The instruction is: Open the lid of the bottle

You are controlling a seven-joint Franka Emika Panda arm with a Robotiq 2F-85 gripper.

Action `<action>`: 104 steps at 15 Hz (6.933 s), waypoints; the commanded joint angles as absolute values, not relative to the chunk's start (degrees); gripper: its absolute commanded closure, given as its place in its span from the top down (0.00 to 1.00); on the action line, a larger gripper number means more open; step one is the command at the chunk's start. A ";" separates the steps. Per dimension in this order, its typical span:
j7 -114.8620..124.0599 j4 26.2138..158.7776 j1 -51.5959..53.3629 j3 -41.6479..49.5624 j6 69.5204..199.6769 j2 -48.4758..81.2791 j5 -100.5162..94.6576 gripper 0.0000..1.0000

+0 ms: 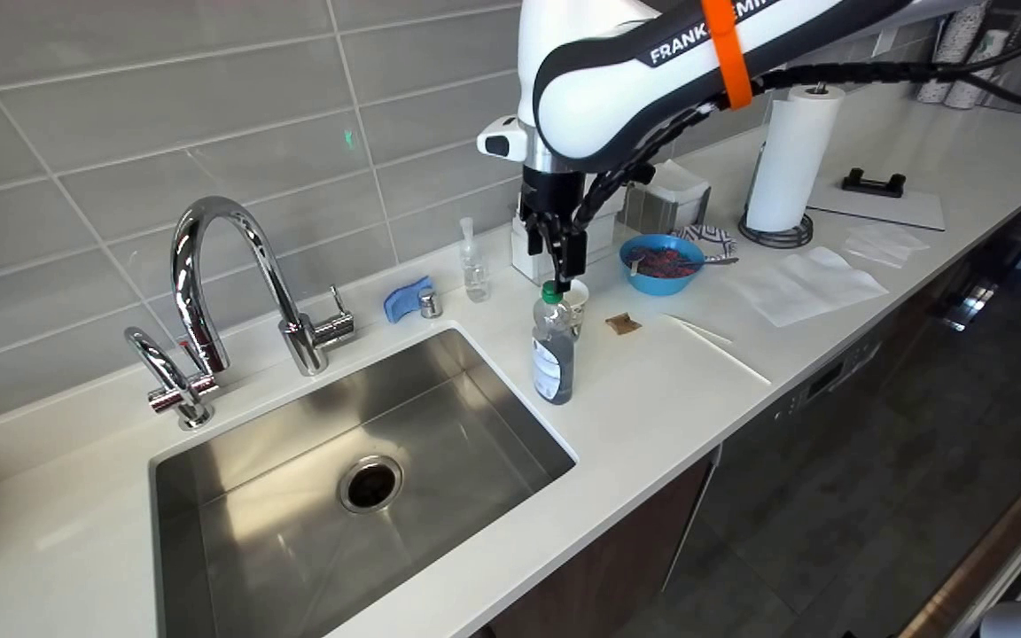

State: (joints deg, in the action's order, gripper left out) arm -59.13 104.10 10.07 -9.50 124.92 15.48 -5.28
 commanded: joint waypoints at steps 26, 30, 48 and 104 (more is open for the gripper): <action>-58.21 109.60 9.65 -10.94 130.51 13.59 -9.92 0.10; -61.10 108.96 9.32 -11.95 126.87 12.74 -7.92 0.10; -57.69 109.19 9.63 -11.41 128.58 11.79 -9.84 0.10; -61.58 111.39 8.63 -11.03 130.17 10.74 -11.20 0.02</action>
